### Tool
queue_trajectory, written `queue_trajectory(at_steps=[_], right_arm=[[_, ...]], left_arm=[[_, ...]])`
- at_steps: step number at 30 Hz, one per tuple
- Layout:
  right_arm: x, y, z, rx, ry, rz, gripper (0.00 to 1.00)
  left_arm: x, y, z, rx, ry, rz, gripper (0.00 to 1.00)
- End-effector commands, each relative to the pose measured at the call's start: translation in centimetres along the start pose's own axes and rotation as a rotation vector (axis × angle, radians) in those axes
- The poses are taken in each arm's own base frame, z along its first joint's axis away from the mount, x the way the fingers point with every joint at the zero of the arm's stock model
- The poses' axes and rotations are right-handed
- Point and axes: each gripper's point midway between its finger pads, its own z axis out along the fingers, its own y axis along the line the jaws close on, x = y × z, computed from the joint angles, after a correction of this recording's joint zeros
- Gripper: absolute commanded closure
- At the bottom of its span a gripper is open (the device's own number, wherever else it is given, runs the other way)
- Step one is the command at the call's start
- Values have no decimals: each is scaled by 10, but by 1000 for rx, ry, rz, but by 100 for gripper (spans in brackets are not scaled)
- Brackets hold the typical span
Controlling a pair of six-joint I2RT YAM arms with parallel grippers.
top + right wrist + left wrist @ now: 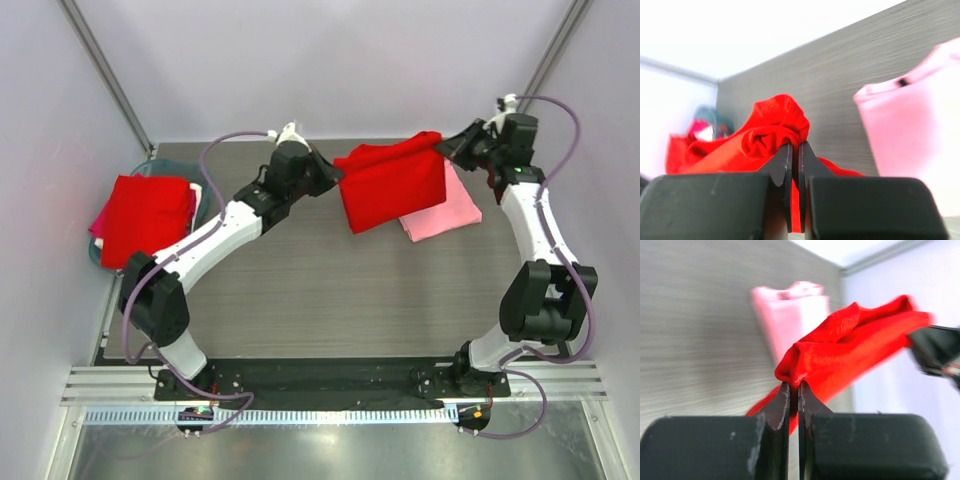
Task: Fold and stack the t-shirts
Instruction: Neatly place the folded tshirt to the corner
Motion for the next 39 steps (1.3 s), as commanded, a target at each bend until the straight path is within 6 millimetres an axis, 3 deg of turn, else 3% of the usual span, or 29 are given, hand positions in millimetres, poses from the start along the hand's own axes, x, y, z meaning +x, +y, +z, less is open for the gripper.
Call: queue_trajectory(at_steps=[1, 2, 3, 5, 10, 11, 15, 21, 25, 32, 39], right_arm=[[-50, -36, -31, 76, -138, 105, 99], [-54, -47, -34, 97, -144, 130, 99], [-58, -55, -36, 115, -152, 144, 99], [-70, -76, -44, 153, -175, 177, 99], [-86, -114, -41, 210, -197, 211, 99], [-89, -123, -40, 220, -200, 224, 99], [-90, -139, -31, 238, -190, 243, 99], [-85, -168, -16, 302, -172, 251, 99], [-80, -184, -14, 354, -146, 278, 99], [-91, -187, -38, 412, -204, 263, 99], [-87, -198, -63, 466, -227, 276, 99]], left_arm=[[-5, -36, 9, 37, -49, 2, 100], [7, -34, 23, 25, -27, 6, 100], [9, -58, 25, 68, -30, 4, 100], [23, -75, 42, 87, -20, 9, 100], [44, -100, 70, 117, -24, -10, 100], [43, -113, 72, 143, -33, -19, 100], [69, -112, 99, 138, -9, -28, 100], [86, -111, 118, 149, -11, -75, 100], [90, -110, 116, 141, 1, -128, 100], [104, -128, 96, 163, 11, -120, 100], [108, -138, 85, 197, 35, -159, 100]])
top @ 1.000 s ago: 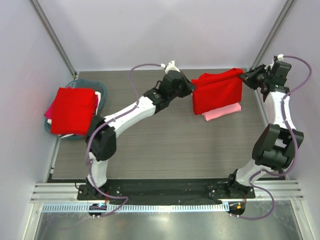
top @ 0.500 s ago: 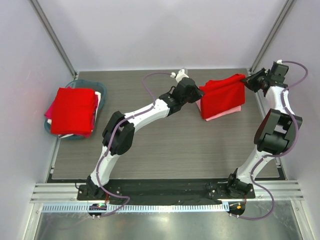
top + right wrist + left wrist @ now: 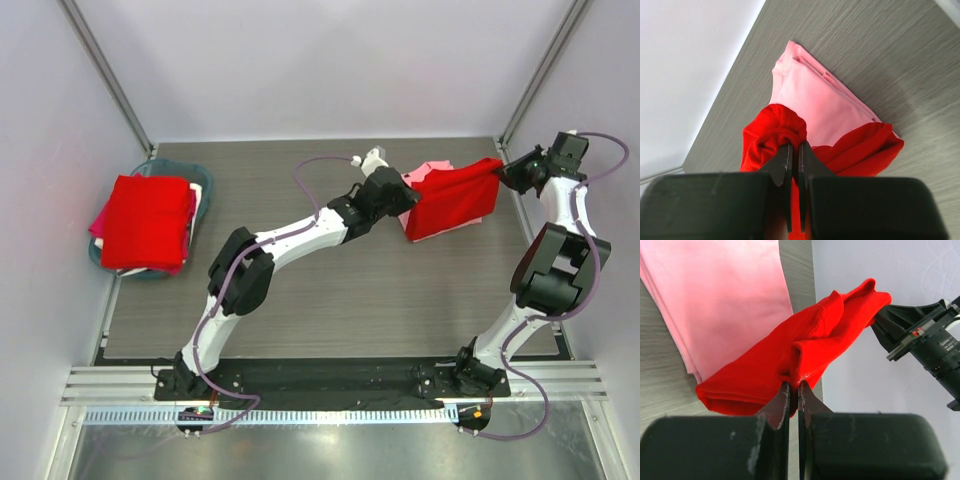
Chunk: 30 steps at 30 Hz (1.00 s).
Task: Fold and stack the t-shirts
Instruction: Neatly place the folded tshirt to the corner
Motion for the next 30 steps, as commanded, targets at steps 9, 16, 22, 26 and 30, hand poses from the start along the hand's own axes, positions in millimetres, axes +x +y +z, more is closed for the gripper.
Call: queue_trajectory(at_steps=[9, 16, 22, 26, 30], right_arm=[[-47, 15, -39, -2, -190, -53, 99], [-40, 8, -23, -6, -145, -33, 99], [-42, 7, -17, -2, -141, -28, 99], [-40, 3, -12, 1, -127, -16, 99], [-37, 0, -4, 6, -112, -8, 99]], left_arm=[[-23, -51, -32, 107, -53, -58, 100], [-24, -43, -27, 93, -50, -69, 100], [-24, -41, -24, 92, -52, -81, 100], [-27, -39, -19, 91, -49, -89, 100], [-29, -36, -14, 84, -51, -89, 100]])
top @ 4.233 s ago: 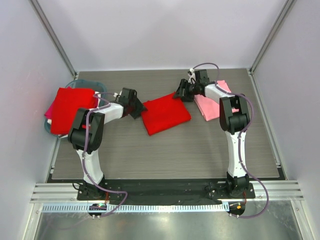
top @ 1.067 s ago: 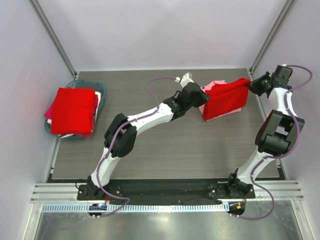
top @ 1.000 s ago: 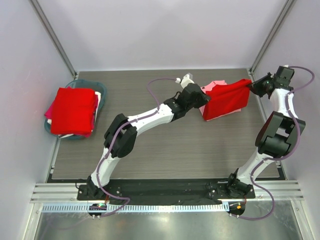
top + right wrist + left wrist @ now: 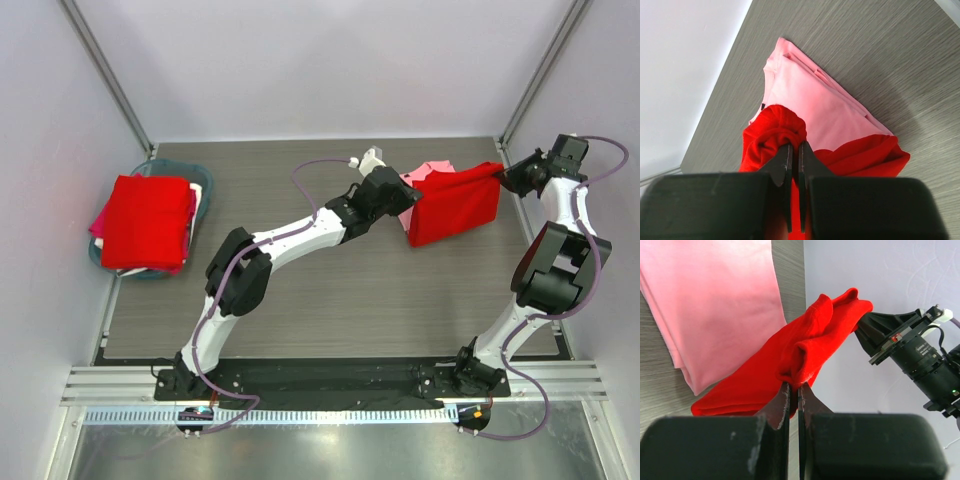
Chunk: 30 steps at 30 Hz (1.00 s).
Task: Fold and stack the t-shirts
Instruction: Neatly place the folded tshirt to the corner
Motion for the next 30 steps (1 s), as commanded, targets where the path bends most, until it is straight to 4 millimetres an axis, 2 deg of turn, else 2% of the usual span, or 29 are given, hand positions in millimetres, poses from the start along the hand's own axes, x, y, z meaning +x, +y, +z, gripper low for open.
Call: queue_trajectory(at_steps=[1, 8, 12, 17, 24, 30], right_arm=[[-37, 11, 1, -30, -113, -21, 99], [-35, 12, 12, -30, -99, -19, 99], [-36, 20, 20, -36, -101, -34, 99], [-39, 31, 28, -45, -102, -51, 99], [-39, 32, 42, -35, -92, -60, 99], [-36, 30, 59, -30, -75, -61, 99]], left_arm=[[-28, -29, -7, 61, -53, -22, 100], [-39, -13, 4, 42, -58, -50, 100], [-45, -8, 7, 35, -64, -61, 100], [-42, -1, 12, 27, -56, -64, 100], [-38, 15, 23, 13, -39, -88, 100], [-48, 29, 34, -4, -47, -104, 99]])
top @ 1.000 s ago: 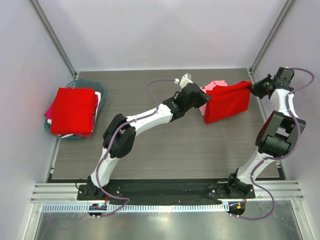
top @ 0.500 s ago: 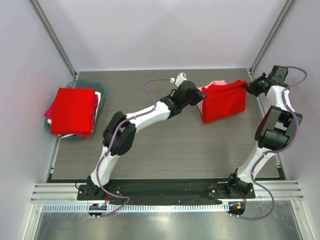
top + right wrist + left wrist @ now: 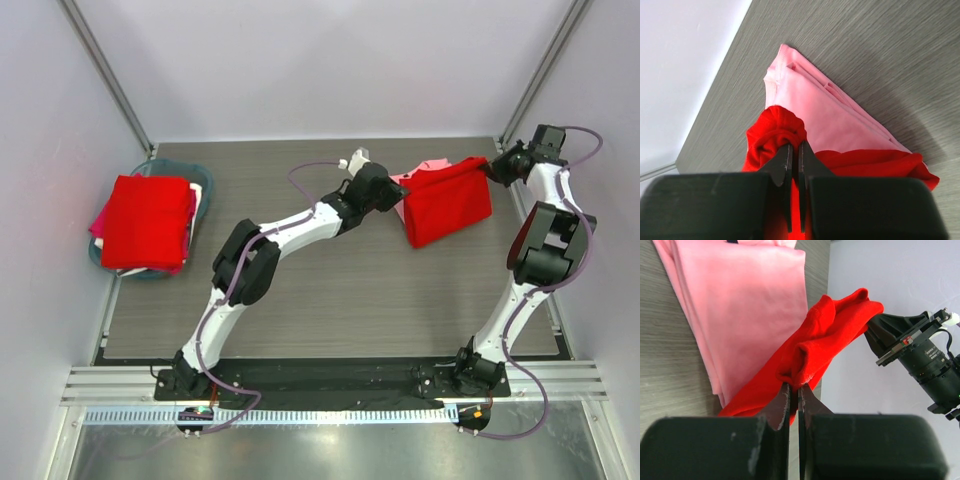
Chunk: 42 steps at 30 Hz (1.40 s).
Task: Fold and stack the t-shirts
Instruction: Neatly place the folded tshirt to the corner
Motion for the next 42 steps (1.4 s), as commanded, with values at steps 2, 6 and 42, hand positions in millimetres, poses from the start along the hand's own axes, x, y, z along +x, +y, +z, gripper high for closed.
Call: queue_trajectory(at_steps=[2, 6, 42], right_arm=[[-45, 17, 0, -21, -145, -44, 99], [-44, 18, 15, -22, -133, -49, 99], [139, 111, -15, -82, 64, -709, 68]], left_arm=[[-30, -14, 5, 43, -44, -29, 100], [-43, -1, 13, 24, -67, -34, 100], [-138, 75, -138, -309, -211, 357, 33]])
